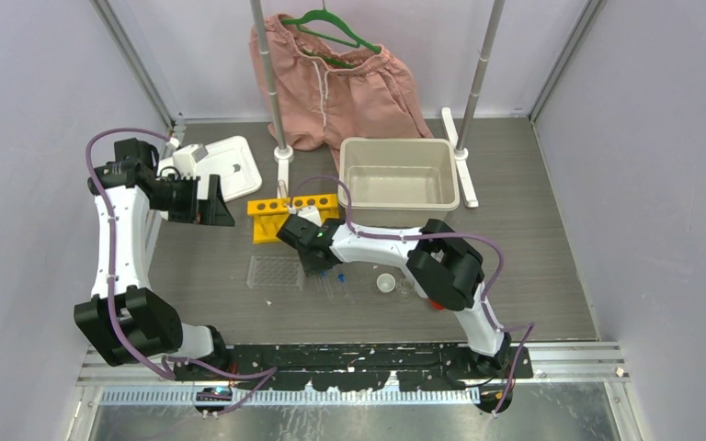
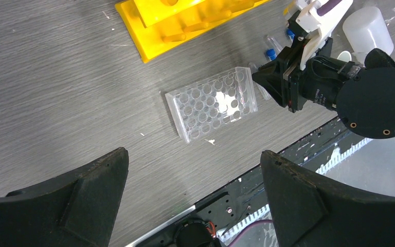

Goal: Organize the chemistry lab equipment

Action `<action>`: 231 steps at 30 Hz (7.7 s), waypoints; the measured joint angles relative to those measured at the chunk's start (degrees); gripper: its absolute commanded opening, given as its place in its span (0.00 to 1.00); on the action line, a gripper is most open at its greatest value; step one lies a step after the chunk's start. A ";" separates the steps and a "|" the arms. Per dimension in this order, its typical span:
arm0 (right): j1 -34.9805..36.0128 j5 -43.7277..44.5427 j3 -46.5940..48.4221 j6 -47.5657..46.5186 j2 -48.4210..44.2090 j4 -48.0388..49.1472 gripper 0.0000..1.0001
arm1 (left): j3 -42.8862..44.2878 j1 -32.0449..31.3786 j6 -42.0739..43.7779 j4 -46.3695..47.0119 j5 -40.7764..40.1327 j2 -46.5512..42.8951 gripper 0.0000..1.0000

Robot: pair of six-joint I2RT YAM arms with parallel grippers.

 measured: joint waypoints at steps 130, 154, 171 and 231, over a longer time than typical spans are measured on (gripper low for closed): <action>-4.24 -12.48 37.44 -3.93 0.20 -6.19 0.05 | -4.57 -4.55 10.01 -2.34 10.71 -5.51 1.00; 0.42 11.43 17.11 -21.51 -0.81 18.25 0.01 | -3.48 3.91 2.32 -0.81 1.81 3.21 1.00; 2.64 14.49 16.46 -25.75 2.86 23.98 0.01 | -3.48 4.50 2.99 -2.10 1.44 4.35 1.00; 3.08 17.49 8.83 -25.05 5.22 30.99 0.36 | -3.48 4.50 4.48 -2.51 1.46 4.35 1.00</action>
